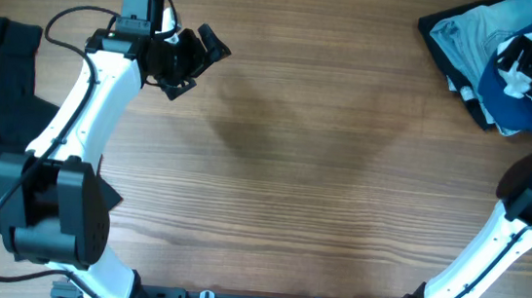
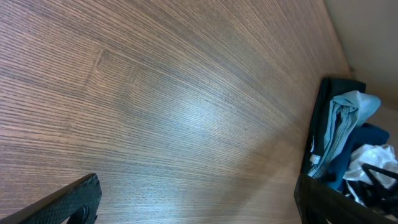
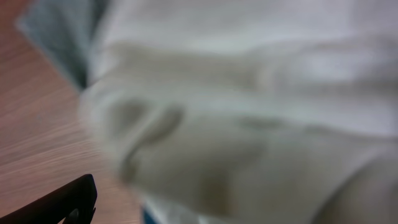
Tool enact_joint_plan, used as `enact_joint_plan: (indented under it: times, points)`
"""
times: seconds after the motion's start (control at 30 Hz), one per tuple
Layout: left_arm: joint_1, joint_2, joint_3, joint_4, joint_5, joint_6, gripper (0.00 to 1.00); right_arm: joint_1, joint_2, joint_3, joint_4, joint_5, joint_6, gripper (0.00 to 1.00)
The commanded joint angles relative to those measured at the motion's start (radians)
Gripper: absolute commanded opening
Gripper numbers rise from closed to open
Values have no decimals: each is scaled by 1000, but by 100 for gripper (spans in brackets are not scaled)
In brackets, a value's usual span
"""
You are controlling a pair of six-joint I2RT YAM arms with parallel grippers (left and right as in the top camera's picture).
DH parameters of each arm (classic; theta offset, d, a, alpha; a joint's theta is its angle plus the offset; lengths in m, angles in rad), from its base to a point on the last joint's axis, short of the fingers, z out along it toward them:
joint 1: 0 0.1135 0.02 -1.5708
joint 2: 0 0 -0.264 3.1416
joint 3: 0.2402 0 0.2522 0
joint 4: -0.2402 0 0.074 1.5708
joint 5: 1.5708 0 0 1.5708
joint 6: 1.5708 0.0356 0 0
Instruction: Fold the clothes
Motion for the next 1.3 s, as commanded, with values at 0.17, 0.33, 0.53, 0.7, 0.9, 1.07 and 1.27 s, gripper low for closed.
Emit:
enact_joint_plan:
  times: [0.17,0.33,0.53,0.7,0.9,1.07,1.27]
  points:
    - [1,-14,12,4,8,1,100,121,-485,10,7,-23,12,100]
    - [2,-14,12,23,-39,48,100,135,-702,10,-6,-5,9,100]
    - [16,-14,12,45,-105,56,100,135,-886,9,-62,57,-12,100]
    - [35,-14,12,68,-107,70,100,135,-987,9,-46,85,-11,100]
    - [43,-14,12,67,-109,70,100,135,-1004,9,-63,94,-12,100]
    - [43,-14,12,68,-109,70,100,135,-959,9,-66,94,-12,100]
    - [43,-14,12,67,-109,70,100,135,-882,9,-69,60,14,100]
